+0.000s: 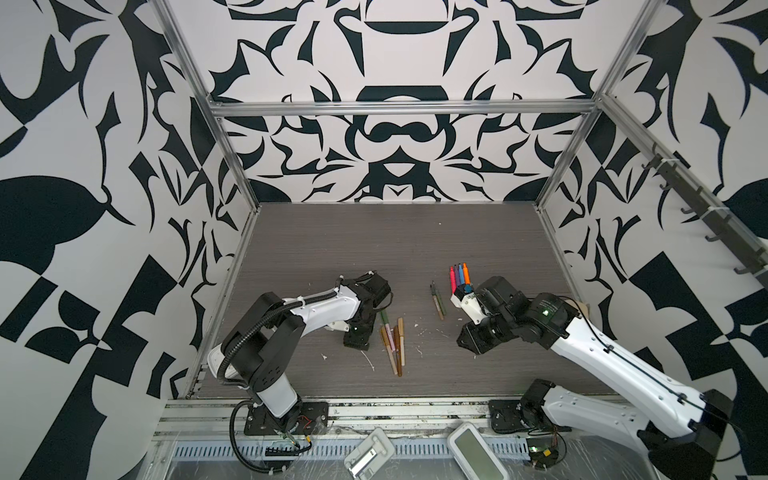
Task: Open the pen caps
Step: 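Lower the left gripper and close on the loose pink cap by the pens, then carry the pink cap to the cap cluster and open the left gripper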
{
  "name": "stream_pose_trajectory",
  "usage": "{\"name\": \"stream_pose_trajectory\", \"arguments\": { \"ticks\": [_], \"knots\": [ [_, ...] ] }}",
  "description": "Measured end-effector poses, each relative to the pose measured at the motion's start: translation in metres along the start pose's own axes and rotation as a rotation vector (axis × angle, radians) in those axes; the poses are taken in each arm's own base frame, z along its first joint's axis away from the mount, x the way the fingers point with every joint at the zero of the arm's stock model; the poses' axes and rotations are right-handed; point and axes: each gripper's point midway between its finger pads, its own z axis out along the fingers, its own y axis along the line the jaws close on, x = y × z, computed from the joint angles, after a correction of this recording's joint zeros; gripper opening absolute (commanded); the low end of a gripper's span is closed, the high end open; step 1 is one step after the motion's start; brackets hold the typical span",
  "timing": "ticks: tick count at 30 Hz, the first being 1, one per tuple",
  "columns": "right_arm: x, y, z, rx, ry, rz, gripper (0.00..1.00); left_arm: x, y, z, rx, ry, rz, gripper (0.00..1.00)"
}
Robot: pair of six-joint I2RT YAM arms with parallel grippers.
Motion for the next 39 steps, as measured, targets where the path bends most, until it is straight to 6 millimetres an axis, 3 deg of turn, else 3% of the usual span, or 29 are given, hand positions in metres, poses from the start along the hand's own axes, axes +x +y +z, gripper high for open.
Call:
{"name": "stream_pose_trajectory", "arguments": {
  "ticks": [23, 29, 34, 39],
  "knots": [
    [-0.001, 0.002, -0.001, -0.008, -0.005, 0.005, 0.22, -0.007, -0.003, -0.002, 0.001, 0.071, -0.066, 0.62],
    [-0.003, 0.003, -0.002, -0.011, -0.016, 0.006, 0.22, -0.039, -0.04, -0.023, 0.015, 0.03, -0.087, 0.61],
    [-0.005, 0.003, -0.006, -0.01, -0.039, 0.002, 0.22, -0.063, -0.084, -0.059, 0.045, -0.012, 0.135, 0.61],
    [-0.007, 0.003, -0.011, -0.007, -0.073, -0.006, 0.22, -0.081, -0.095, -0.083, 0.026, -0.052, 0.414, 0.61]
  ]
}}
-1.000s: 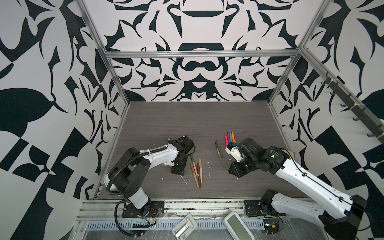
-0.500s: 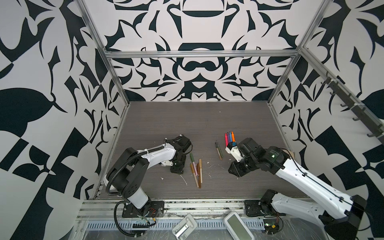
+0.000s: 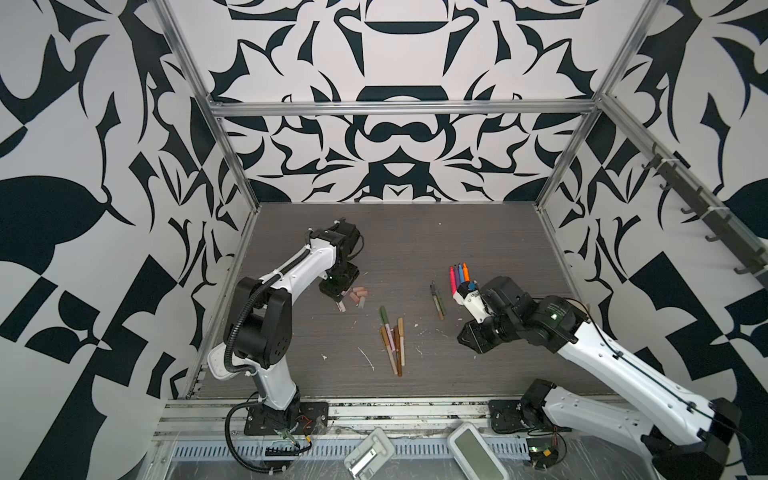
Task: Open the pen caps
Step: 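Carry the pink cap to the cap cluster and open the left gripper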
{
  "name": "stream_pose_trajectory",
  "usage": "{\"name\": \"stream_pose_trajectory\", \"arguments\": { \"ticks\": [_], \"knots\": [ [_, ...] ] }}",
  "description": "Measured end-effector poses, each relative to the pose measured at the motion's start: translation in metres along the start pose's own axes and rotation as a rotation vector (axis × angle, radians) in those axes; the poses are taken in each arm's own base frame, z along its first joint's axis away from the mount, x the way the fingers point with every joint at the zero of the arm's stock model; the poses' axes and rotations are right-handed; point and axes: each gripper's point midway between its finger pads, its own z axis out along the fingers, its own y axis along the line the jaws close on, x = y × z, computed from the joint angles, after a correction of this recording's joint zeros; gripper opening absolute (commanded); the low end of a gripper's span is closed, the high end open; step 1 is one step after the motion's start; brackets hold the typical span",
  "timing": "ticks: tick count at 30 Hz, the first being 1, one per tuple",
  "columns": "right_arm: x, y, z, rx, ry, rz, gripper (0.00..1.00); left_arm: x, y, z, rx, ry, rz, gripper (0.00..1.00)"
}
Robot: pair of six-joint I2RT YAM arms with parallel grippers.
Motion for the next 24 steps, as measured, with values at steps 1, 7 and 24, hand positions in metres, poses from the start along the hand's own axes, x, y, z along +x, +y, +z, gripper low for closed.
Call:
{"name": "stream_pose_trajectory", "arguments": {
  "ticks": [1, 7, 24],
  "knots": [
    [-0.001, 0.0, -0.001, 0.0, -0.007, -0.002, 0.22, -0.003, 0.001, -0.003, -0.003, -0.004, 0.065, 0.61],
    [-0.002, 0.0, -0.003, -0.002, -0.029, -0.007, 0.22, -0.012, -0.011, -0.016, -0.009, -0.023, 0.489, 0.6],
    [0.007, -0.002, -0.004, 0.005, 0.008, -0.009, 0.22, 0.01, -0.03, 0.02, -0.022, -0.025, 1.453, 0.62]
  ]
}}
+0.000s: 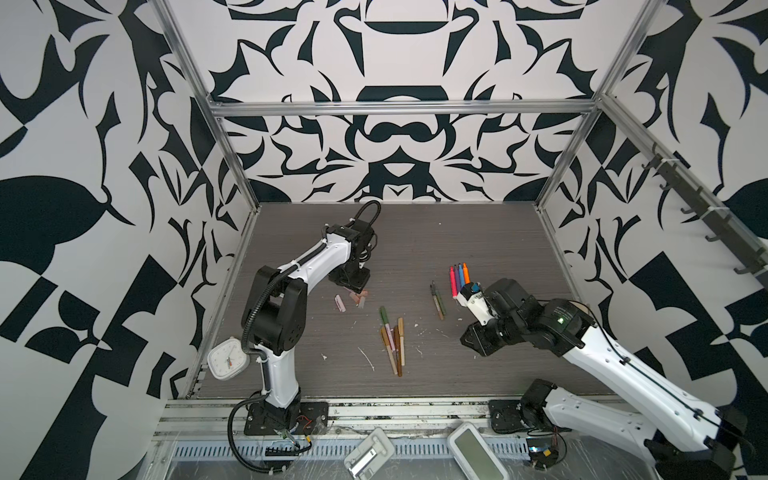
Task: Open the pen caps
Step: 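Carry the pink cap to the cap cluster and open the left gripper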
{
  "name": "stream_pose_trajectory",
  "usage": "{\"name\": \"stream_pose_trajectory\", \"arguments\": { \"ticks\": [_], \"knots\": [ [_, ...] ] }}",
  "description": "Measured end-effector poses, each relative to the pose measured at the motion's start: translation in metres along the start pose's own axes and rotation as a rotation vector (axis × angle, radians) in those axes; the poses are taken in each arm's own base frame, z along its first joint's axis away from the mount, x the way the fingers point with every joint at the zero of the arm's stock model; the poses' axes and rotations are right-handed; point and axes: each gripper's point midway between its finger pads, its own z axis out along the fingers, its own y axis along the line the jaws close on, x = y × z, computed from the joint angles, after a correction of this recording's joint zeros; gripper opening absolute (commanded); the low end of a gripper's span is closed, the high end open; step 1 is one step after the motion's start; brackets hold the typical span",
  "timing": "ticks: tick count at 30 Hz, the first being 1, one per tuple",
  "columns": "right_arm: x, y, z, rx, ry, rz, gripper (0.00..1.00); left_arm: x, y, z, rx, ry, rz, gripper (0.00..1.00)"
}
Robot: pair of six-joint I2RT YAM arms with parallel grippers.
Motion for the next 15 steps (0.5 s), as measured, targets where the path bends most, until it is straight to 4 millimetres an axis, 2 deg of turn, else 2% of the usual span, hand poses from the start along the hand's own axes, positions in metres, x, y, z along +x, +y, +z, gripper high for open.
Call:
{"name": "stream_pose_trajectory", "arguments": {
  "ticks": [7, 15],
  "knots": [
    [0.006, -0.001, -0.002, 0.007, 0.028, 0.002, 0.22, 0.011, -0.015, 0.009, 0.075, -0.012, 0.24, 0.65],
    [0.01, -0.001, -0.004, 0.005, 0.036, 0.008, 0.22, 0.02, -0.019, 0.012, 0.101, 0.005, 0.447, 0.63]
  ]
}}
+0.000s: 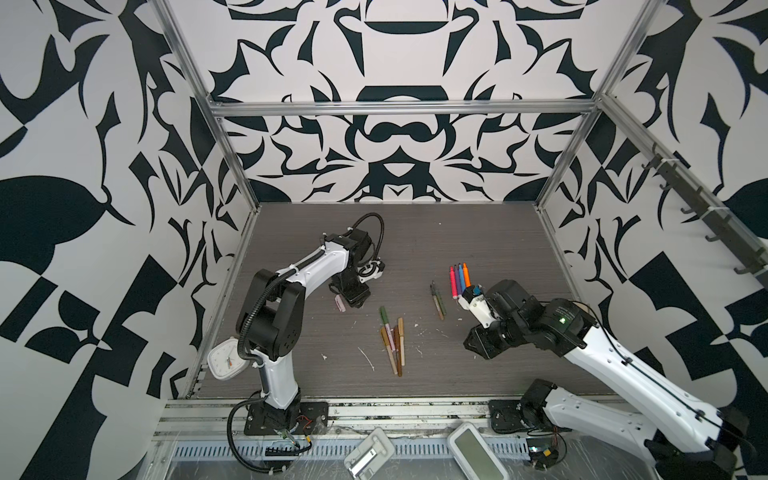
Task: Open the pen caps
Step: 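Carry the pink cap to the cap cluster and open the left gripper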
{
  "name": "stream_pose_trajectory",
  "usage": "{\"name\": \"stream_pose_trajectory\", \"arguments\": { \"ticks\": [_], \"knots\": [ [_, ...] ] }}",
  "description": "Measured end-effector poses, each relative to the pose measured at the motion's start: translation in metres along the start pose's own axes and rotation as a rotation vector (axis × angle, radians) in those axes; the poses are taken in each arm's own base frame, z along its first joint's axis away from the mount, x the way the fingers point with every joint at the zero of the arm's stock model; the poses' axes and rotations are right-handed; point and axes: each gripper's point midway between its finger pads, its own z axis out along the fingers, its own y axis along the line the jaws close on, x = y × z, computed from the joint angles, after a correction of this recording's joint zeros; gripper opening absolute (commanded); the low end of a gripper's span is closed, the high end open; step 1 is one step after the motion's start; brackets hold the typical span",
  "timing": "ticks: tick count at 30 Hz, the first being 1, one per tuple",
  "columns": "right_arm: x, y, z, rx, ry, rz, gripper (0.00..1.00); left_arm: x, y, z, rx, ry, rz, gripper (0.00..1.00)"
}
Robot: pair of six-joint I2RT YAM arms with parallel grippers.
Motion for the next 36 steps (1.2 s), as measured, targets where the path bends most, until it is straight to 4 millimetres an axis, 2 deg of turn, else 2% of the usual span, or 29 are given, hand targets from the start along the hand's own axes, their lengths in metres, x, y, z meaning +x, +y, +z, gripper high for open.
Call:
{"name": "stream_pose_trajectory", "arguments": {
  "ticks": [7, 15, 20, 28, 36],
  "knots": [
    [0.004, 0.0, -0.002, 0.0, 0.011, 0.009, 0.22, 0.009, 0.015, 0.001, -0.077, 0.058, 0.143, 0.63],
    [0.006, -0.001, -0.001, 0.003, 0.019, 0.013, 0.22, 0.015, 0.026, 0.009, -0.083, 0.095, 0.162, 0.64],
    [0.007, -0.001, -0.001, 0.004, 0.02, 0.021, 0.22, 0.007, 0.03, 0.01, -0.081, 0.086, 0.163, 0.64],
    [0.007, -0.001, -0.001, 0.004, 0.021, 0.033, 0.22, 0.003, 0.029, 0.023, -0.05, 0.099, 0.156, 0.64],
    [0.007, -0.001, -0.001, 0.004, 0.021, 0.035, 0.22, -0.003, 0.03, 0.023, -0.041, 0.086, 0.137, 0.67]
  ]
}}
